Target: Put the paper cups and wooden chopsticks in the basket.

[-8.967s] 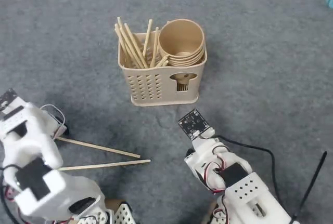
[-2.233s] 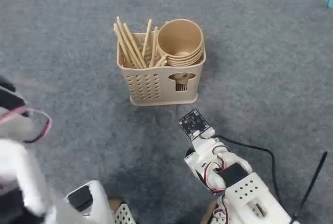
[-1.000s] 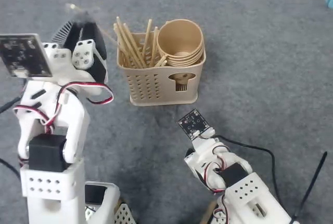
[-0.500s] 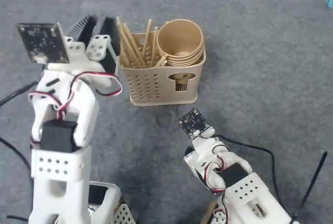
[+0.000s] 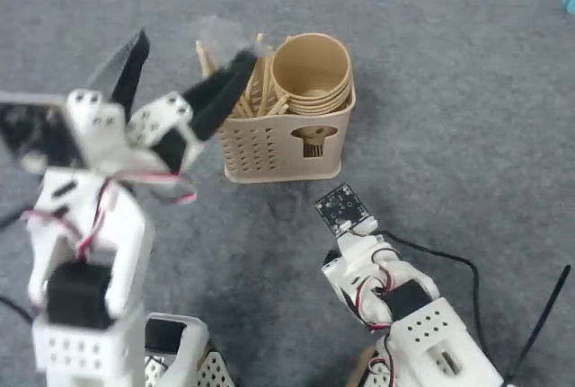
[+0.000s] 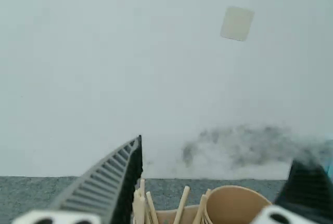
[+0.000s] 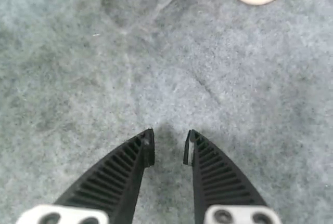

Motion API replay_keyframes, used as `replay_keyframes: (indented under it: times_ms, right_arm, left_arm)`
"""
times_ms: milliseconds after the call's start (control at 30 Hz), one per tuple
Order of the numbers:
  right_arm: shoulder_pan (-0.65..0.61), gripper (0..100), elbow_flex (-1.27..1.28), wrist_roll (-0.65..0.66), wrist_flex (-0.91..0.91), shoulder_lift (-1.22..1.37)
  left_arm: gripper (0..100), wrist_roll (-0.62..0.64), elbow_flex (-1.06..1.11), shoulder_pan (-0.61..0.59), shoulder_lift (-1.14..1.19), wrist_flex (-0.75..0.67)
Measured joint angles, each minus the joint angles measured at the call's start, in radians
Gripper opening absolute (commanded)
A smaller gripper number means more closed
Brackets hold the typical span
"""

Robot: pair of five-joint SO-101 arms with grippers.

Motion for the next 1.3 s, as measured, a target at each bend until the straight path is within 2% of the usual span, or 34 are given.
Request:
replay_keyframes:
  times_ms: [100, 233, 400, 467, 500, 633, 833, 1067, 1300]
  right_arm:
    - [0.04, 10.1, 0.014, 0.0, -0.063, 0.0]
    - [0.126, 10.1, 0.028, -0.026, -0.167, -0.003]
    - [0.221, 9.4, 0.028, -0.167, -0.204, -0.003]
    - [0.279, 4.1, 0.021, -0.192, -0.204, -0.003]
    - [0.313, 0.4, 0.012, -0.203, -0.204, -0.003]
    - [0.43, 1.8, -0.04, -0.219, -0.204, -0.003]
    - [0.574, 0.8, -0.064, -0.219, -0.204, -0.003]
    - [0.687, 0.8, -0.066, -0.219, -0.196, -0.003]
    - [0.684, 0.8, -0.138, -0.222, 0.107, -0.172]
  left_arm:
    - [24, 0.0, 0.0, 0.0, -0.081, 0.129]
    - [1, 0.032, 0.012, -0.049, -0.17, 0.311]
    - [1, 0.112, 0.19, -0.155, -0.258, 0.33]
    - [1, 0.123, 0.305, -0.203, -0.298, 0.293]
    - [1, 0.124, 0.367, -0.218, -0.321, 0.267]
    - [1, 0.127, 0.637, -0.253, -0.456, 0.181]
    - [1, 0.127, 0.987, -0.256, -0.733, 0.189]
    - [1, 0.095, 1.155, -0.255, -0.738, 0.117]
    - [1, -0.035, 1.165, -0.255, -0.74, 0.138]
